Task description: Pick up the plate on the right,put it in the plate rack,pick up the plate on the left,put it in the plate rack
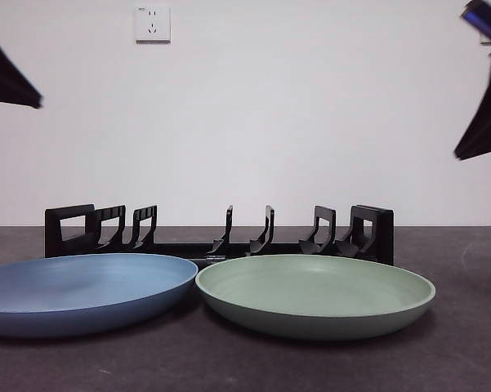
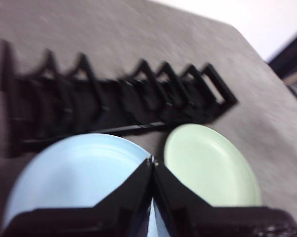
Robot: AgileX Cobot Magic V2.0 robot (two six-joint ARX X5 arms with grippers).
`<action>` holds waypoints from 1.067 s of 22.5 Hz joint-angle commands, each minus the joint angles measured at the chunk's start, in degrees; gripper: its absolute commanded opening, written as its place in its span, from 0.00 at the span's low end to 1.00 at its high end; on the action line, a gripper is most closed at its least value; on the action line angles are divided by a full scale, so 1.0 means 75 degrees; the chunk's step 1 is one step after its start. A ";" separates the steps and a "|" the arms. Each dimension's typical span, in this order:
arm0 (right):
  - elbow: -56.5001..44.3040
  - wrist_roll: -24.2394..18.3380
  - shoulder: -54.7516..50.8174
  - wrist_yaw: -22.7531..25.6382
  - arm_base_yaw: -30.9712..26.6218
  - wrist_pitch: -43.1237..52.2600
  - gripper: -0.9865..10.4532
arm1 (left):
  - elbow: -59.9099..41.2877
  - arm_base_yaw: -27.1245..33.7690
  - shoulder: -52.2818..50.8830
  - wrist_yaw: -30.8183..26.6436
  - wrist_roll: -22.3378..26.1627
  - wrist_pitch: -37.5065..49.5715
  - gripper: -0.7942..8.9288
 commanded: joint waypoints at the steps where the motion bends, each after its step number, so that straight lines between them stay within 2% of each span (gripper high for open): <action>1: 0.0277 -0.0434 0.0600 -0.0219 0.0015 -0.0064 0.21 | 0.0198 -0.0099 0.0554 0.0344 0.0114 0.0026 0.14; 2: 0.0350 -0.0452 0.0828 -0.0207 0.0050 -0.0047 0.26 | 0.0262 -0.0160 0.0746 0.0326 0.0111 0.0020 0.27; 3: 0.0399 -0.0481 0.1035 -0.0195 0.0102 -0.0041 0.26 | 0.0280 -0.0221 0.0892 0.0321 0.0099 0.0093 0.38; 4: 0.0408 -0.0481 0.1244 -0.0172 0.0166 0.0061 0.25 | 0.0280 -0.0289 0.1000 0.0274 0.0085 0.0169 0.40; 10: 0.0411 -0.0449 0.2766 -0.0134 0.0659 0.0697 0.25 | 0.0289 -0.0755 0.1198 -0.0277 0.0099 0.0303 0.40; 16: 0.0411 -0.0271 0.4057 0.0099 0.0868 0.1282 0.25 | 0.0286 -0.0889 0.1198 -0.0458 0.0108 0.0300 0.40; 19: 0.0411 -0.0271 0.4234 0.0105 0.0868 0.1282 0.10 | 0.0286 -0.0889 0.1198 -0.0475 0.0114 0.0297 0.40; 21: 0.0411 -0.0187 0.4150 0.0105 0.0868 0.1279 0.08 | 0.0289 -0.0895 0.1198 -0.0463 0.0125 0.0300 0.40; 22: 0.0411 -0.0061 0.4080 0.0102 0.0868 0.1279 0.08 | 0.0289 -0.0935 0.1198 -0.0420 0.0303 0.0312 0.40; 24: 0.0411 0.0055 0.3838 0.0102 0.0863 0.1201 0.08 | 0.0291 -0.1113 0.1195 -0.0122 0.1125 0.0399 0.40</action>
